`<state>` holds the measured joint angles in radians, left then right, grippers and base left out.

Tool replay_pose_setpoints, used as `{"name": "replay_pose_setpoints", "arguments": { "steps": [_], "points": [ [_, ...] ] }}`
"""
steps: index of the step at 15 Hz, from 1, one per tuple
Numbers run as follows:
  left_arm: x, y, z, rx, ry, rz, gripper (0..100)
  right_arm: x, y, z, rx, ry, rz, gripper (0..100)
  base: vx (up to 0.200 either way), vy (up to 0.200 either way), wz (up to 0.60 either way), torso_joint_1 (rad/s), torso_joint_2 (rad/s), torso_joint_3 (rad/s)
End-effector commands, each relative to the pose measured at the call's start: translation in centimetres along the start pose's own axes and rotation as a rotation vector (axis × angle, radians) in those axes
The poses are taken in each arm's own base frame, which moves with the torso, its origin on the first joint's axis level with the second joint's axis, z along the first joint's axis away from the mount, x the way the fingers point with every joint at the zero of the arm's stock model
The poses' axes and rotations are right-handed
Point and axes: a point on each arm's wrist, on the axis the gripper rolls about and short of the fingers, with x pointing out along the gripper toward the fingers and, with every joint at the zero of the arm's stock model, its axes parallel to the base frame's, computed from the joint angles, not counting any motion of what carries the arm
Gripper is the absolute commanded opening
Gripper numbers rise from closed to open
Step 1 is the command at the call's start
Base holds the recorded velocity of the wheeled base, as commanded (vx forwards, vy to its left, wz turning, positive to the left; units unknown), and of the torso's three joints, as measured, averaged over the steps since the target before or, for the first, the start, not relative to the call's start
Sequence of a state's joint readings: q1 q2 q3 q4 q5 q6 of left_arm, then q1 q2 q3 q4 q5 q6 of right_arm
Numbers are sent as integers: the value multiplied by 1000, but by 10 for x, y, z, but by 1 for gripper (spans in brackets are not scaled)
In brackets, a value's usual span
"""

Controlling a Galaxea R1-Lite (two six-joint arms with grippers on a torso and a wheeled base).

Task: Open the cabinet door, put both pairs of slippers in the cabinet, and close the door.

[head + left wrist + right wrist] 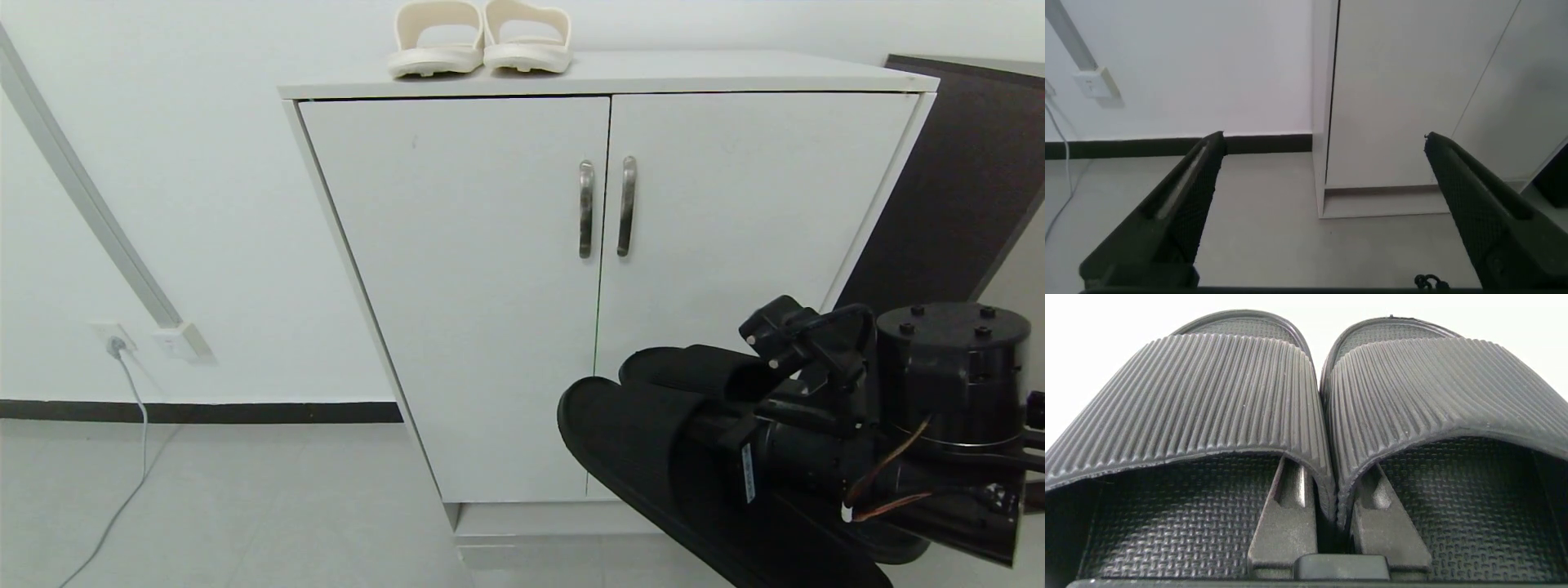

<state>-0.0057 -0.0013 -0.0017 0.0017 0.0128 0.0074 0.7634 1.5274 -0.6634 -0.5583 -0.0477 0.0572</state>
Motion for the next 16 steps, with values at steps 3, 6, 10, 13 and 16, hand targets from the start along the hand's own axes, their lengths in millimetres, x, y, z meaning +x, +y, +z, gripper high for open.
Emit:
{"name": "replay_pose_setpoints", "arguments": {
  "steps": [3,6,10,13,16],
  "points": [
    [-4,1,17,-13,-57,22,100,0,2,-1,-3,3,8,0,0,0,0,0,0,0],
    [-5,1,79,-130,-75,-7,100,0,2,-2,-4,5,9,0,0,0,0,0,0,0],
    [27,-4,96,-163,30,-216,100,-3,2,-5,-6,-3,7,0,0,0,0,0,0,0],
    [52,-8,108,-177,76,-385,100,-4,1,-9,-37,10,9,0,0,0,0,0,0,0],
    [99,-12,128,-176,76,-531,100,-4,1,-9,-37,9,9,0,0,0,0,0,0,0]
  ]
}}
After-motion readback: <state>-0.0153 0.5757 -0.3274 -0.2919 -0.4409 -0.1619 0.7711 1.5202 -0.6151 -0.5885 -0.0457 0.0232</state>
